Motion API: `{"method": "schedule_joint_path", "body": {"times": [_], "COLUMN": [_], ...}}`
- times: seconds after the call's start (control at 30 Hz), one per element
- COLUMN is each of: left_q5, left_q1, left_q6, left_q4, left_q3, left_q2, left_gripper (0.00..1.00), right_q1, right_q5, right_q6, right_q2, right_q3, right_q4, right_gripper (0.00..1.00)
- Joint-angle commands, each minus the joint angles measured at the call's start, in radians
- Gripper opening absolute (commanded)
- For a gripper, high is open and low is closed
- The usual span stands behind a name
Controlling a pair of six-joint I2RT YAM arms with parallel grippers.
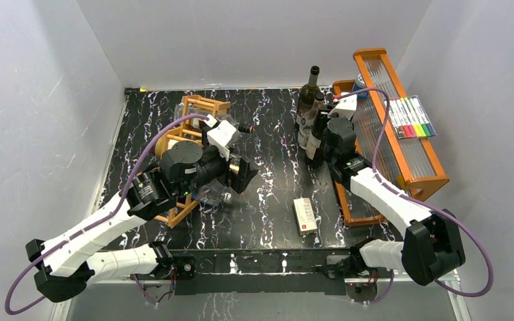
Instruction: Take the wine bottle off the wine rack
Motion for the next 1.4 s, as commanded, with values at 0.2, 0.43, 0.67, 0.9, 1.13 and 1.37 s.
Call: {"method": "schedule_joint_path", "body": {"times": [0.2,0.43,0.67,0.9,1.13,1.37], "left_q5": [-0.018,-0.024,-0.046,-0.085,-0.150,-0.223], "left_q1": [0.002,0.002,0.002,0.001,0.002,0.002], "left_q6": [-0.013,-0.025,-0.013,-0.019,-0.041,-0.049], "left_q4": [0.003,0.018,0.000,-0.026,-0.069,-0.112], "left_q3": [0.000,-0.026,-0.024,-0.032,-0.043,-0.042], "left_q2": [-0.057,-0.080,-0.091,-0.129,-0.216,-0.268], "left_gripper": [0.98,0.98,0.98,0.98,0.98,0.98], "right_q1": [-0.002,-0.002,-0.002,0.038,0.230,0.313], "right_q5": [-0.035,-0.335,-0.730,-0.888,-0.851,-0.969], "right_q6": [0.035,0.062,0.005,0.014,0.016,0.105], "right_q2": [-0.122,-0.230,-0.160,-0.078,0.070,0.311], "right_q3": [0.135,0.202,0.372,0.459,0.522,0.576], "right_q4": [-0.201,-0.449,-0.661,-0.684,-0.700,-0.690], "right_gripper": [0.93,0.98,0.98,0.98,0.98,0.98]}}
